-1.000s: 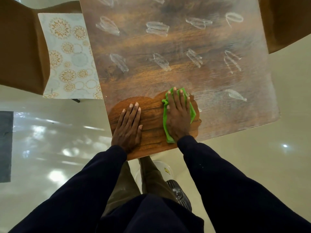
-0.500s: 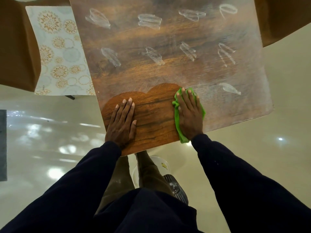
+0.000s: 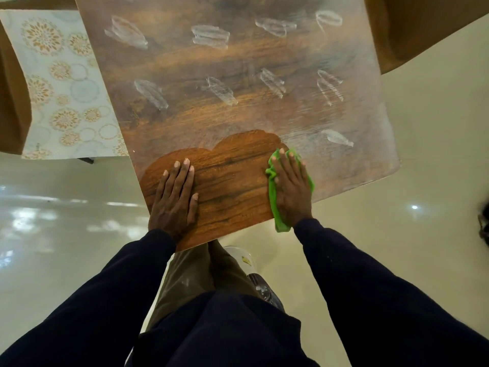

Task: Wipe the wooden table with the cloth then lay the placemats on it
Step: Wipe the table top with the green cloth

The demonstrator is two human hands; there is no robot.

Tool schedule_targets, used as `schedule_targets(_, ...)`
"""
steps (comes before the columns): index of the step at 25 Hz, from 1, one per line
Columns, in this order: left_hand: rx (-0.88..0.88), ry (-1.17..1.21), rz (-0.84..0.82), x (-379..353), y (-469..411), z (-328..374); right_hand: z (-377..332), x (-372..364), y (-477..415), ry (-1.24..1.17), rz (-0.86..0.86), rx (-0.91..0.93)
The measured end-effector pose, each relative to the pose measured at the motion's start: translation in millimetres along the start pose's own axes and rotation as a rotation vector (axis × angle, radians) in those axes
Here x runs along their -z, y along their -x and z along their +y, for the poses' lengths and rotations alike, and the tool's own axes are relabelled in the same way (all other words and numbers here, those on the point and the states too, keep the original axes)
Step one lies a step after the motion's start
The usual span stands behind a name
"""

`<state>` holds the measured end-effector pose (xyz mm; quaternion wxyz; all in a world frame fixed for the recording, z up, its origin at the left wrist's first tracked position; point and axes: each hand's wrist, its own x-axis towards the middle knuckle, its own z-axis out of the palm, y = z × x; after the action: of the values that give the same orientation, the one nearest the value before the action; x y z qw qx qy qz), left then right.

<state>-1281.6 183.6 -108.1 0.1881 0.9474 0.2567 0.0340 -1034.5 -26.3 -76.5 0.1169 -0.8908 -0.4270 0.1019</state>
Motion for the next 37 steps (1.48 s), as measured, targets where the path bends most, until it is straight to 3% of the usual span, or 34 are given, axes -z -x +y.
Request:
schedule_targets(2,-0.021,-0.018,0.012,-1,0,-1,-8,2,-34,-0.01,0.063,-0.155)
schedule_targets(4,-0.049,-0.04,0.02,-4,1,-3,-31,-8,-54,0.009,0.057,-0.168)
schedule_targets(7,-0.042,-0.036,0.031,-4,-4,3,-48,-16,-29,-0.006,-0.046,0.041)
schedule_targets(10,-0.142,0.011,0.011,-8,-25,27,-17,-9,16,0.029,-0.105,0.2)
schedule_targets(15,-0.129,0.019,-0.052,-30,-78,87,30,3,-21,-0.009,0.095,-0.205)
schedule_targets(17,-0.062,0.002,-0.071,-35,-87,102,17,2,-50,0.0,0.103,-0.25)
schedule_targets(20,-0.025,-0.065,-0.063,-38,-84,111,13,-2,-38,-0.02,-0.018,-0.014)
schedule_targets(23,-0.021,-0.067,-0.071,-35,-85,113,54,13,6,0.003,-0.108,0.259)
schedule_targets(26,0.001,-0.089,-0.073,-37,-88,116,89,27,-9,-0.017,-0.022,0.075)
schedule_targets(30,0.002,-0.109,-0.084,-38,-85,114,58,13,-67,-0.012,0.057,-0.132)
schedule_targets(33,0.011,-0.123,-0.1,-35,-87,117,37,2,-54,-0.018,-0.067,0.109)
schedule_targets(35,0.013,-0.141,-0.1,-35,-87,119,56,9,-23,0.015,-0.182,0.38)
schedule_targets(37,0.025,-0.136,-0.1,-35,-88,118,95,23,-15,0.024,-0.195,0.484)
